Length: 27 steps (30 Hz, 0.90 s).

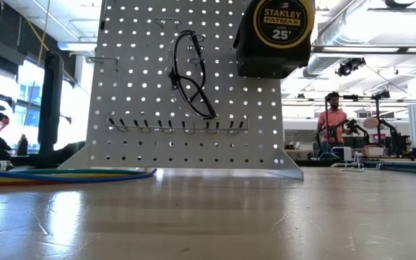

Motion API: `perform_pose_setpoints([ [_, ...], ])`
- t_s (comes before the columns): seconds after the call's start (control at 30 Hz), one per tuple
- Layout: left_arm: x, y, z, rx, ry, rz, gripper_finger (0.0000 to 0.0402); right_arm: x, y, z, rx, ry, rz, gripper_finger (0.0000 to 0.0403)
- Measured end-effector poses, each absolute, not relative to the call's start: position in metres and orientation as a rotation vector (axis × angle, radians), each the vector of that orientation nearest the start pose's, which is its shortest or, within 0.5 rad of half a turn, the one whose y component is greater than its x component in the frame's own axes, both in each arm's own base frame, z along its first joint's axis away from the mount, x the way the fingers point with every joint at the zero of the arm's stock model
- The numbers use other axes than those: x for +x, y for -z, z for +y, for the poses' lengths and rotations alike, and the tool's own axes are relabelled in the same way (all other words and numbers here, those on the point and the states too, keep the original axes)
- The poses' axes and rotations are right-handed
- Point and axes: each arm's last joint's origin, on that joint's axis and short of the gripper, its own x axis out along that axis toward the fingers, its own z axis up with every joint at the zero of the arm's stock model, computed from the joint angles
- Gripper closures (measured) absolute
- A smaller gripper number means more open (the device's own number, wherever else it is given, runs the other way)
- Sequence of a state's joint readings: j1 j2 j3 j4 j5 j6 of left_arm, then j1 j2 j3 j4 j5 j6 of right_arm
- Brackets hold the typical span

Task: Hang tools onto peg board
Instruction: Hang the plier on the peg board

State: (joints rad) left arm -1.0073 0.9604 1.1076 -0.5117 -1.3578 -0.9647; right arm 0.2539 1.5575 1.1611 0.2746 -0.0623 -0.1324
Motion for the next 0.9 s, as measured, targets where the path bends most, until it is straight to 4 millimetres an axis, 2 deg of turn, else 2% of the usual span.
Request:
perform_pose_setpoints([
  [0.07, 0.115, -0.389, -0.13, -0.625, -0.376, -0.04, 0.0285, 0.356, -0.315, 0.09, -0.183, -0.304, 0.081, 0.0379],
  [0.23, 0.115, -0.388, -0.13, -0.619, -0.376, -0.037, 0.0285, 0.375, -0.324, 0.079, -0.27, -0.12, -0.016, 0.0379],
  [0.33, 0.115, -0.387, -0.13, -0.61, -0.366, -0.025, 0.0285, 0.389, -0.322, 0.075, -0.296, 0.024, 0.002, 0.0379],
  [0.6, 0.114, -0.385, -0.13, -0.59, -0.318, 0.028, 0.0285, 0.422, -0.319, 0.078, -0.431, 0.155, 0.093, 0.0379],
  [0.7, 0.115, -0.384, -0.131, -0.596, -0.275, 0.062, 0.0285, 0.423, -0.324, 0.08, -0.464, 0.169, 0.153, 0.0379],
  [0.9, 0.114, -0.381, -0.131, -0.562, -0.246, 0.104, 0.0285, 0.416, -0.343, 0.11, -0.491, 0.137, 0.181, 0.0379],
])
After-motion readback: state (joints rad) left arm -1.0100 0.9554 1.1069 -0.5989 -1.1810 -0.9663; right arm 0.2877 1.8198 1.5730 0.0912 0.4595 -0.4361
